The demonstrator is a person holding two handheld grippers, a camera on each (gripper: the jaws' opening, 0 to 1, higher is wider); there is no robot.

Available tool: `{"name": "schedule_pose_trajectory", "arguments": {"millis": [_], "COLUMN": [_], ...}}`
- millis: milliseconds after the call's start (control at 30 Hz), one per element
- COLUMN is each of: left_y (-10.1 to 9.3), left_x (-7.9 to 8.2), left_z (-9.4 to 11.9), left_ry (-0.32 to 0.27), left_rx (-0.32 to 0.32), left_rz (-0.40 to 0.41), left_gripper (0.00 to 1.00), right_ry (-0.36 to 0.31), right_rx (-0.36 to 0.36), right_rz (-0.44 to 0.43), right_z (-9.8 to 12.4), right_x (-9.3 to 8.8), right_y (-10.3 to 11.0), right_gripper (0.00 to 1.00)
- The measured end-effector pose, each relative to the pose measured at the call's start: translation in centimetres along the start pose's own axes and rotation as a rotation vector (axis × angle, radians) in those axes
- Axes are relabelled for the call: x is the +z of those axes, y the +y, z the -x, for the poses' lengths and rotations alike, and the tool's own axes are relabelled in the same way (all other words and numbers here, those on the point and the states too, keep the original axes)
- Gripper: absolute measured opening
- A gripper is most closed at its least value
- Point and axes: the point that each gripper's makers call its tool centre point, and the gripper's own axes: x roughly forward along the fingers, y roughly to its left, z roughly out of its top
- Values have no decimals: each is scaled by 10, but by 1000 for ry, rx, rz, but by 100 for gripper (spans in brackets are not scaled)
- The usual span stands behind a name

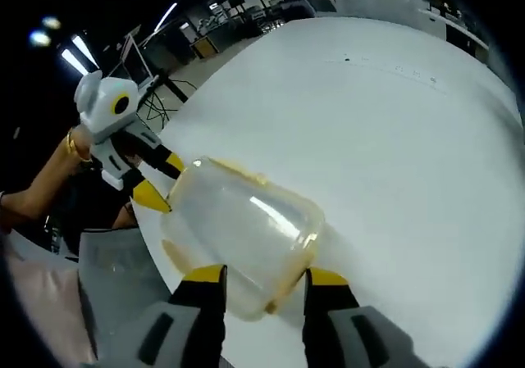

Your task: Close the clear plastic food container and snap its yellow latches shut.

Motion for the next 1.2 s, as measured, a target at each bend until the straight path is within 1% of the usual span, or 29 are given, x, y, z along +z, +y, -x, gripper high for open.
{"name": "schedule_pose_trajectory", "arguments": {"millis": [67,200,333,533,633,733,767,833,900,933,967,1000,1033,1100,1133,1200], "left_y": [0,1,1,1,1,0,0,1,3,5,8,10,10,9,7,2], "left_x": [0,0,-1,-1,0,0,-1,-1,0,2,4,7,9,13,14,18], "left_z": [0,1,2,3,4,5,6,9,13,16,17,20,22,25,26,26], "left_ry": [-13,-22,-3,-3,-1,1,7,12,11,6,1,-7,-15,-32,-40,-61], "left_rx": [-7,-10,-3,40,56,69,82,101,130,153,172,191,200,204,200,193], "left_rz": [-7,-23,-45,-48,-43,-40,-48,-79,-105,-132,-155,-184,-191,-203,-210,-229], "left_gripper": [29,29,29,29,29,29,30,36,44,45,46,45,45,45,45,46], "right_ry": [4,3,6,-35,-46,-58,-68,-81,-97,-98,-89,-60,-51,-46,-45,-50], "right_rx": [-4,-13,-20,-19,-35,-48,-53,-58,-67,-72,-77,-91,-107,-139,-137,-136], "right_rz": [-26,-49,-60,-63,-14,-22,-27,-25,-9,6,22,69,101,167,182,181], "right_z": [0,0,-1,0,1,3,5,9,13,15,16,18,19,21,21,22], "right_x": [-1,-3,-5,-5,-3,-2,-1,1,5,6,6,3,3,5,5,8], "right_y": [0,3,8,10,9,7,5,5,3,3,3,1,0,-1,1,5], "right_gripper": [34,34,35,35,35,32,31,31,33,33,33,33,33,34,34,35]}}
